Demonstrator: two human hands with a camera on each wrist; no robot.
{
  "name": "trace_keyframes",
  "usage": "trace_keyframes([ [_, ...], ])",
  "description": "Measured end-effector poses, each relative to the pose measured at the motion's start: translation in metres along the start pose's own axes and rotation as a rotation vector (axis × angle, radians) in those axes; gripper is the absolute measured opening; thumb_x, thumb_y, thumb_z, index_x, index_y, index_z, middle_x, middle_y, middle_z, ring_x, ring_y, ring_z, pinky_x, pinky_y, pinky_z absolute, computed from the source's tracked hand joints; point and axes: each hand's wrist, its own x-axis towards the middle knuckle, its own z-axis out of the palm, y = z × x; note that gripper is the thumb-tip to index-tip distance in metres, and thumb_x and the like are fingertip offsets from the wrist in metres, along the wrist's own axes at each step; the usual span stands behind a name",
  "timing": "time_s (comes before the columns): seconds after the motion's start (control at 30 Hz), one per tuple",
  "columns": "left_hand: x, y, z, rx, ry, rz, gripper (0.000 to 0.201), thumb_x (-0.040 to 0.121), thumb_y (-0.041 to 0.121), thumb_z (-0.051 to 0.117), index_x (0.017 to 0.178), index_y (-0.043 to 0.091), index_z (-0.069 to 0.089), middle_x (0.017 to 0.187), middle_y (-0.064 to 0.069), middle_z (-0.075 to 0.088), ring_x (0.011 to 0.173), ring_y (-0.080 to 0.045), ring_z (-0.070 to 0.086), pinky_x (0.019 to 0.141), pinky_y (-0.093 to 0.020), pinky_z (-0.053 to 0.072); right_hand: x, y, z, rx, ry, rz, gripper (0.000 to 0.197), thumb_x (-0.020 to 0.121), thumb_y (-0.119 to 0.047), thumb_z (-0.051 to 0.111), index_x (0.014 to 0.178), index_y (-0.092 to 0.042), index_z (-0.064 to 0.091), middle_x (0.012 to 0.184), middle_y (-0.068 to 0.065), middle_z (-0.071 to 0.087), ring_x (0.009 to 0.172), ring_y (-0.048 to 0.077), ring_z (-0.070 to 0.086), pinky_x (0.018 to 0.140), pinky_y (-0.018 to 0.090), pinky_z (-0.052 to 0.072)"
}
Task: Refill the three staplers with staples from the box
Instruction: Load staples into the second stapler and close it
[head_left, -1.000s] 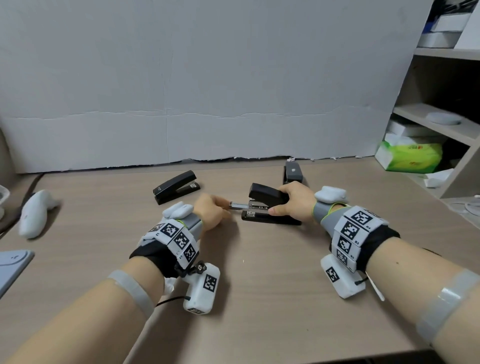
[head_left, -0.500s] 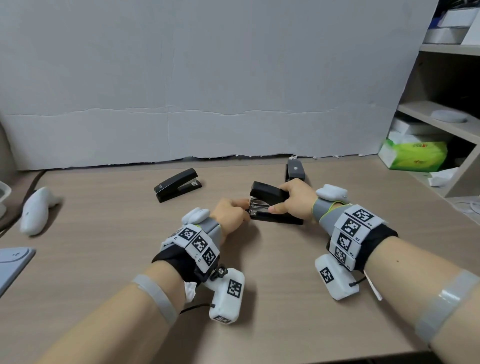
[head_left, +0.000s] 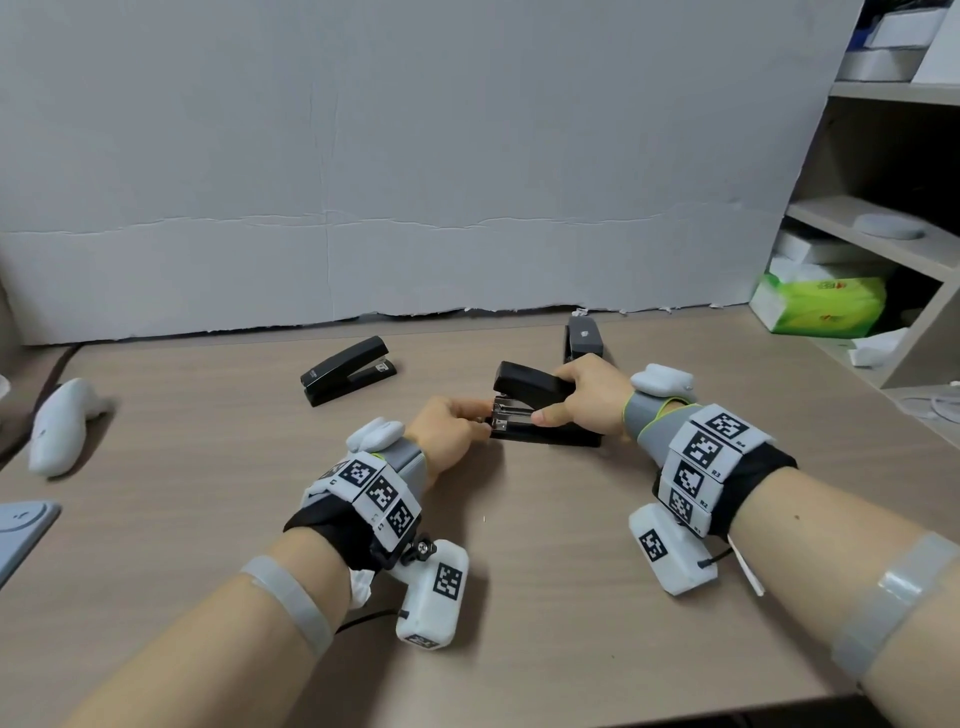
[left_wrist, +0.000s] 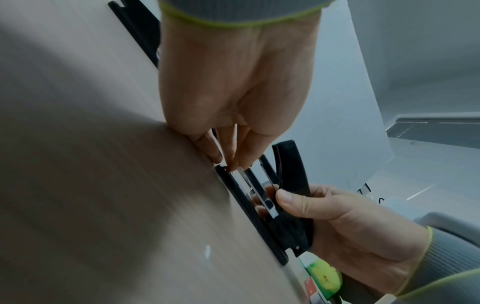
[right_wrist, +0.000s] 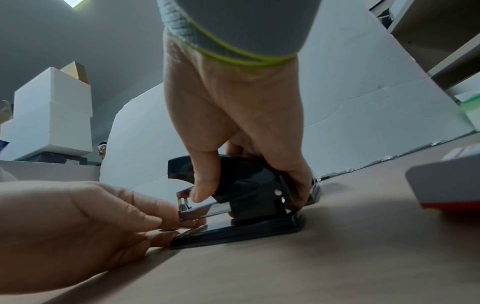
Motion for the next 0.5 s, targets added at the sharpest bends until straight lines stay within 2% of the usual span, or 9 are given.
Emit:
trace_keyframes([
  [0.13, 0.003, -0.002, 0.000, 0.049, 0.048, 0.023, 0.030, 0.089, 0.001, 0.057, 0.091, 0.024, 0.075, 0.074, -0.005, 0.067, 0.071, -0.018, 0.052, 0.071, -0.026, 0.041, -0.001, 0.000, -0.001, 0.001, 0.007, 0.000, 0.019, 0.071, -0.030, 0.085, 0.068, -0.027, 0.067, 0.076, 0.004, 0.067, 0.070, 0.022, 0.061, 0.069, 0.030, 0.052],
  [0.2, 0.005, -0.002, -0.002, 0.058, 0.105, 0.014, 0.024, 0.088, 0.001, 0.061, 0.103, 0.015, 0.073, 0.084, -0.008, 0.068, 0.078, -0.020, 0.055, 0.079, -0.028, 0.047, -0.002, -0.001, -0.001, -0.020, 0.005, 0.001, 0.018, 0.071, -0.031, 0.085, 0.069, -0.028, 0.067, 0.080, 0.006, 0.071, 0.072, 0.023, 0.064, 0.071, 0.031, 0.054],
  [0.27, 0.008, -0.002, -0.009, 0.140, 0.157, 0.009, 0.033, 0.085, 0.002, 0.068, 0.117, 0.007, 0.067, 0.098, -0.010, 0.069, 0.085, -0.017, 0.058, 0.092, -0.030, 0.048, -0.002, -0.001, -0.001, -0.061, 0.001, 0.004, 0.018, 0.069, -0.033, 0.085, 0.073, -0.027, 0.068, 0.084, 0.007, 0.073, 0.079, 0.027, 0.069, 0.075, 0.035, 0.057],
  [0.3, 0.009, -0.001, -0.013, 0.188, 0.155, 0.015, 0.040, 0.082, 0.001, 0.071, 0.121, 0.005, 0.064, 0.103, -0.010, 0.069, 0.087, -0.016, 0.058, 0.093, -0.029, 0.048, -0.003, -0.002, -0.001, -0.087, 0.001, 0.005, 0.021, 0.068, -0.035, 0.085, 0.078, -0.025, 0.069, 0.086, 0.006, 0.074, 0.082, 0.028, 0.070, 0.077, 0.037, 0.058],
  [0.37, 0.013, 0.003, -0.017, 0.287, 0.089, 0.028, 0.053, 0.076, 0.001, 0.078, 0.126, 0.004, 0.060, 0.105, -0.006, 0.065, 0.084, -0.014, 0.056, 0.086, -0.024, 0.047, -0.003, -0.006, -0.001, -0.135, 0.010, -0.010, 0.033, 0.066, -0.036, 0.084, 0.093, -0.024, 0.069, 0.089, 0.002, 0.072, 0.086, 0.026, 0.068, 0.078, 0.035, 0.056],
  [0.43, 0.018, 0.010, -0.018, 0.436, 0.001, 0.049, 0.059, 0.072, 0.007, 0.082, 0.127, 0.011, 0.060, 0.100, 0.003, 0.062, 0.078, -0.012, 0.055, 0.078, -0.020, 0.043, -0.003, -0.015, -0.002, -0.158, 0.033, -0.056, 0.041, 0.068, -0.035, 0.082, 0.105, -0.027, 0.066, 0.092, -0.004, 0.068, 0.086, 0.020, 0.065, 0.076, 0.029, 0.051],
  [0.47, 0.020, 0.015, -0.017, 0.516, -0.039, 0.055, 0.054, 0.072, 0.009, 0.082, 0.122, 0.015, 0.062, 0.092, 0.007, 0.061, 0.075, -0.011, 0.054, 0.073, -0.018, 0.042, -0.004, -0.019, -0.003, -0.169, 0.047, -0.083, 0.041, 0.071, -0.032, 0.080, 0.108, -0.028, 0.066, 0.093, -0.005, 0.067, 0.084, 0.019, 0.064, 0.074, 0.027, 0.049],
  [0.5, 0.021, 0.019, -0.015, 0.584, -0.063, 0.059, 0.042, 0.072, 0.011, 0.081, 0.110, 0.019, 0.065, 0.082, 0.010, 0.058, 0.071, -0.011, 0.053, 0.068, -0.019, 0.042, -0.004, -0.023, -0.004, -0.191, 0.059, -0.108, 0.037, 0.073, -0.030, 0.078, 0.109, -0.027, 0.067, 0.093, -0.004, 0.067, 0.084, 0.019, 0.063, 0.073, 0.027, 0.049],
])
